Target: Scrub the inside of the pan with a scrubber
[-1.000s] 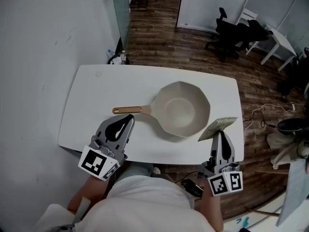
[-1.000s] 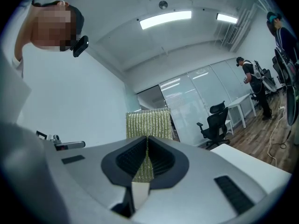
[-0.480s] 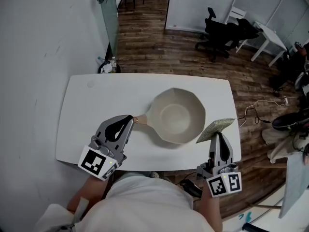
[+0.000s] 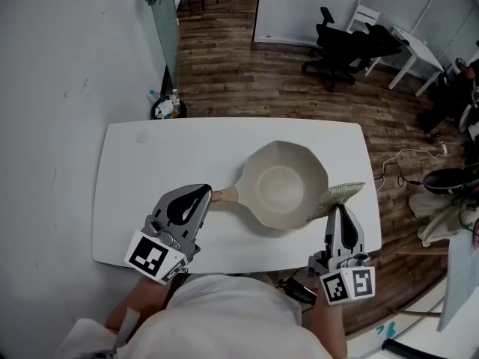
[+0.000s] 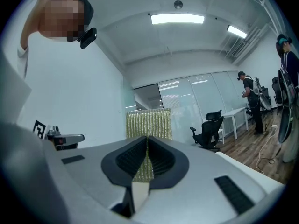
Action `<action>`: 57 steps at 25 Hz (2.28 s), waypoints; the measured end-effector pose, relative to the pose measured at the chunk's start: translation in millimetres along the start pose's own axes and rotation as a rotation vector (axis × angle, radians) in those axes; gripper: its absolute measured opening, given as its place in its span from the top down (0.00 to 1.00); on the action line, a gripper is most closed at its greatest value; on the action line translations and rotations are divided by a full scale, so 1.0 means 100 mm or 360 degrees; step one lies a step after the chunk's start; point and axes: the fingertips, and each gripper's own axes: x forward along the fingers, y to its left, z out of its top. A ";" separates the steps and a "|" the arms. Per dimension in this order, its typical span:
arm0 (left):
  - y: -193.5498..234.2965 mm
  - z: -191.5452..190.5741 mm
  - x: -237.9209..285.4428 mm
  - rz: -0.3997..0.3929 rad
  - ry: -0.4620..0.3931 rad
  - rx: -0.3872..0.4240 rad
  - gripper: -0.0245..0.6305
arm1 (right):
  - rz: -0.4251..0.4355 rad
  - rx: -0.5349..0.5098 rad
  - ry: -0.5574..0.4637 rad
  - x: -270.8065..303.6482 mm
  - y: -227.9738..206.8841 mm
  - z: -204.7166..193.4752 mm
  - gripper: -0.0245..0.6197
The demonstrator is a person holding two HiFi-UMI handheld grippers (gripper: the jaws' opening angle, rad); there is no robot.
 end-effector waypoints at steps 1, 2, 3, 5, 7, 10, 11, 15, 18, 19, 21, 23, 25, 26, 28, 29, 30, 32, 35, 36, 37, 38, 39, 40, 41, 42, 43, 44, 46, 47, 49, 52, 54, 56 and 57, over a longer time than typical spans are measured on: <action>0.05 -0.01 0.00 -0.0007 -0.0003 -0.0002 0.94 | -0.0006 -0.0002 -0.0002 0.04 0.02 -0.02 0.92; 0.10 -0.03 0.00 -0.0014 -0.0002 -0.0006 0.94 | -0.0014 0.0000 -0.0004 0.08 0.03 -0.03 0.92; 0.14 -0.05 0.01 -0.0022 0.0005 -0.0014 0.94 | -0.0022 0.0007 -0.0005 0.12 0.03 -0.05 0.92; 0.20 -0.12 0.01 -0.0030 0.0027 -0.0035 0.94 | -0.0029 0.0023 0.0001 0.17 0.05 -0.08 0.92; 0.25 -0.15 0.02 -0.0023 0.0042 -0.0044 0.94 | -0.0013 0.0023 0.0020 0.22 0.08 -0.10 0.92; 0.28 -0.16 0.04 -0.0008 0.0035 -0.0046 0.94 | 0.0027 0.0014 0.0046 0.28 0.08 -0.12 0.92; 0.28 -0.16 0.05 -0.0002 0.0030 -0.0043 0.94 | 0.0039 0.0019 0.0052 0.31 0.07 -0.12 0.92; 0.32 -0.13 0.12 0.0017 -0.0011 -0.0114 0.94 | 0.0116 0.0021 0.0091 0.43 0.06 -0.11 0.92; 0.33 -0.14 0.14 0.0046 -0.0022 -0.0149 0.94 | 0.0171 -0.0017 0.0117 0.53 0.03 -0.15 0.92; 0.34 -0.14 0.13 0.0061 -0.0016 -0.0139 0.94 | 0.0182 -0.0027 0.0123 0.56 0.02 -0.17 0.92; 0.34 -0.14 0.13 0.0086 -0.0017 -0.0126 0.94 | 0.0193 -0.0031 0.0127 0.60 -0.01 -0.19 0.92; 0.36 -0.15 0.12 0.0107 -0.0025 -0.0114 0.94 | 0.0198 -0.0024 0.0120 0.62 -0.04 -0.21 0.92; 0.37 -0.16 0.11 0.0120 -0.0031 -0.0107 0.94 | 0.0199 -0.0012 0.0109 0.63 -0.07 -0.23 0.92; 0.37 -0.17 0.10 0.0124 -0.0034 -0.0104 0.94 | 0.0200 -0.0005 0.0107 0.64 -0.08 -0.25 0.92; 0.37 -0.19 0.11 0.0121 -0.0047 -0.0095 0.94 | 0.0204 0.0012 0.0115 0.67 -0.10 -0.30 0.92; 0.36 -0.19 0.12 0.0110 -0.0059 -0.0097 0.94 | 0.0211 0.0019 0.0123 0.69 -0.10 -0.33 0.92; 0.35 -0.19 0.12 0.0092 -0.0075 -0.0109 0.94 | 0.0220 0.0021 0.0131 0.71 -0.09 -0.36 0.92; 0.32 -0.21 0.10 0.0051 -0.0099 -0.0136 0.94 | 0.0237 0.0020 0.0136 0.73 -0.05 -0.38 0.92; 0.28 -0.27 0.09 0.0034 -0.0064 -0.0106 0.94 | 0.0234 0.0045 0.0130 0.77 -0.05 -0.41 0.92; 0.27 -0.29 0.09 0.0034 -0.0052 -0.0097 0.94 | 0.0231 0.0057 0.0130 0.78 -0.06 -0.42 0.92; 0.27 -0.30 0.09 0.0030 -0.0049 -0.0098 0.94 | 0.0230 0.0064 0.0131 0.80 -0.06 -0.43 0.92; 0.26 -0.31 0.09 0.0019 -0.0056 -0.0107 0.94 | 0.0232 0.0068 0.0132 0.81 -0.07 -0.44 0.92; 0.26 -0.31 0.09 0.0004 -0.0068 -0.0123 0.94 | 0.0233 0.0069 0.0135 0.83 -0.07 -0.46 0.92; 0.26 -0.31 0.09 -0.0009 -0.0080 -0.0137 0.94 | 0.0235 0.0070 0.0138 0.85 -0.08 -0.47 0.92; 0.26 -0.31 0.08 -0.0016 -0.0086 -0.0145 0.94 | 0.0235 0.0072 0.0142 0.87 -0.09 -0.49 0.92; 0.27 -0.32 0.08 -0.0018 -0.0085 -0.0145 0.94 | 0.0233 0.0075 0.0147 0.89 -0.10 -0.51 0.92; 0.27 -0.33 0.08 -0.0017 -0.0077 -0.0140 0.94 | 0.0230 0.0080 0.0154 0.91 -0.12 -0.52 0.92; 0.28 -0.35 0.08 -0.0015 -0.0067 -0.0135 0.94 | 0.0224 0.0088 0.0162 0.92 -0.14 -0.55 0.92; 0.31 -0.38 0.08 -0.0008 -0.0051 -0.0135 0.94 | 0.0212 0.0105 0.0180 0.94 -0.18 -0.59 0.92; 0.32 -0.39 0.08 -0.0004 -0.0048 -0.0139 0.94 | 0.0207 0.0110 0.0188 0.96 -0.19 -0.61 0.92; 0.36 -0.42 0.08 0.0001 -0.0045 -0.0146 0.94 | 0.0203 0.0114 0.0202 1.00 -0.21 -0.65 0.92; 0.40 -0.48 0.10 -0.0007 -0.0036 -0.0164 0.94 | 0.0204 0.0114 0.0223 1.07 -0.22 -0.72 0.92; 0.40 -0.52 0.13 -0.0015 -0.0022 -0.0183 0.94 | 0.0202 0.0116 0.0236 1.10 -0.25 -0.76 0.92; 0.40 -0.56 0.16 -0.0019 -0.0004 -0.0192 0.94 | 0.0196 0.0122 0.0251 1.14 -0.29 -0.79 0.92; 0.41 -0.59 0.17 -0.0021 0.0007 -0.0195 0.94 | 0.0195 0.0126 0.0260 1.15 -0.30 -0.81 0.92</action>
